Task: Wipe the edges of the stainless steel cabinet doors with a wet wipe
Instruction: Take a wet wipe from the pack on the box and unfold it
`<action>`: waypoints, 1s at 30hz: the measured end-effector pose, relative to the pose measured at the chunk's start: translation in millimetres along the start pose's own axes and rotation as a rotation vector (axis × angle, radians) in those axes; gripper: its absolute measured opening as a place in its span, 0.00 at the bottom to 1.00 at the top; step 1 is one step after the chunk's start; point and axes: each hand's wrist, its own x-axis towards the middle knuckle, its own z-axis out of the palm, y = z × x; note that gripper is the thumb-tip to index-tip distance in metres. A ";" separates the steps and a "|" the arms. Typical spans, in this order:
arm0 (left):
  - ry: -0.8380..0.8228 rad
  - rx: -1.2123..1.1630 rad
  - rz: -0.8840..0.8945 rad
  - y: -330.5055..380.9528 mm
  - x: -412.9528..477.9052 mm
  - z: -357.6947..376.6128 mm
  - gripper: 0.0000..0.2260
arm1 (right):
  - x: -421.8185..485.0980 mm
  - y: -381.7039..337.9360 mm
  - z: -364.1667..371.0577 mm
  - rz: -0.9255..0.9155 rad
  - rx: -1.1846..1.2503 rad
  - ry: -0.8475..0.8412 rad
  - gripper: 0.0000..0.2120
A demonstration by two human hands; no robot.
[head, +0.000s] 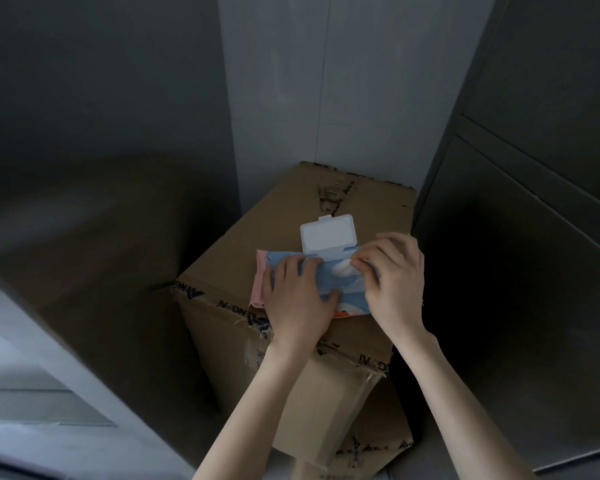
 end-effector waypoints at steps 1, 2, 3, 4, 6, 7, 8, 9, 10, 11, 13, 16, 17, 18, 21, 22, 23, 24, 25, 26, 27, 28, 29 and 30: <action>0.002 0.000 0.000 0.1 0.4 0.1 0.25 | 0.0 0.2 0.0 -0.002 0.012 0.009 0.04; 0.004 -0.002 0.001 0.1 0.5 0.1 0.24 | -0.1 0.0 0.1 -0.002 0.023 0.015 0.04; 0.005 -0.005 0.000 0.0 0.3 0.1 0.24 | -0.1 -1.6 -0.2 0.006 0.030 0.020 0.03; 0.003 -0.007 -0.002 -0.1 0.0 0.3 0.24 | 0.3 -3.7 -0.8 0.020 0.042 0.033 0.03; -0.012 0.013 -0.009 -0.4 -0.3 0.9 0.24 | 4.2 -8.0 -7.1 0.064 0.130 0.108 0.01; -0.023 0.031 -0.013 -0.3 0.0 0.9 0.24 | 10.1 -9.0 -13.3 0.095 0.193 0.178 0.03; -0.033 0.044 -0.017 0.1 0.5 0.9 0.24 | 19.8 -7.6 -21.4 0.110 0.233 0.245 0.06; -0.041 0.050 -0.020 0.5 1.1 0.7 0.24 | 31.8 -3.9 -30.1 0.107 0.234 0.282 0.08; -0.050 0.050 -0.022 0.9 1.3 0.3 0.24 | 43.1 1.5 -37.8 0.096 0.215 0.268 0.08; -0.057 0.047 -0.022 1.2 1.2 -0.2 0.25 | 51.6 6.3 -44.1 0.092 0.200 0.215 0.07; -0.055 0.032 -0.020 1.2 -0.1 -1.0 0.25 | 55.4 14.2 -50.3 0.131 0.223 0.099 0.06; -0.040 0.003 -0.006 0.3 -1.9 -2.5 0.26 | 37.9 19.6 -49.3 0.206 0.275 0.007 0.06; -0.037 -0.015 -0.002 0.1 -2.5 -3.3 0.26 | 31.1 21.3 -46.9 0.234 0.285 -0.009 0.06; -0.037 -0.034 -0.001 0.2 -2.9 -4.3 0.26 | 25.4 22.8 -44.2 0.259 0.287 -0.020 0.06; -0.063 -0.069 -0.005 -1.1 -4.0 -7.5 0.25 | 16.0 24.2 -36.9 0.299 0.258 -0.042 0.08; -0.078 -0.081 -0.004 -2.2 -4.9 -8.0 0.25 | 14.2 24.0 -35.4 0.309 0.244 -0.044 0.09; -0.091 -0.090 0.002 -3.4 -6.1 -8.3 0.25 | 12.7 23.7 -34.5 0.315 0.231 -0.039 0.09; -0.100 -0.089 0.010 -4.5 -7.7 -8.5 0.24 | 11.9 23.4 -34.3 0.323 0.225 -0.034 0.10; -0.106 -0.077 0.021 -5.3 -9.4 -8.9 0.23 | 11.4 23.4 -34.5 0.331 0.226 -0.029 0.10; -0.109 -0.066 0.030 -6.0 -11.1 -9.2 0.23 | 11.1 23.4 -34.9 0.336 0.233 -0.026 0.11; -0.111 -0.064 0.038 -6.5 -12.2 -9.7 0.22 | 11.1 23.3 -35.3 0.338 0.246 -0.024 0.10; -0.111 -0.078 0.042 -6.7 -12.8 -10.5 0.22 | 11.0 23.2 -35.5 0.338 0.268 -0.028 0.10; -0.110 -0.110 0.040 -6.4 -13.1 -11.8 0.21 | 10.9 22.7 -35.6 0.341 0.302 -0.039 0.09; -0.104 -0.158 0.030 -5.9 -12.9 -13.6 0.20 | 10.8 21.7 -35.6 0.345 0.346 -0.055 0.08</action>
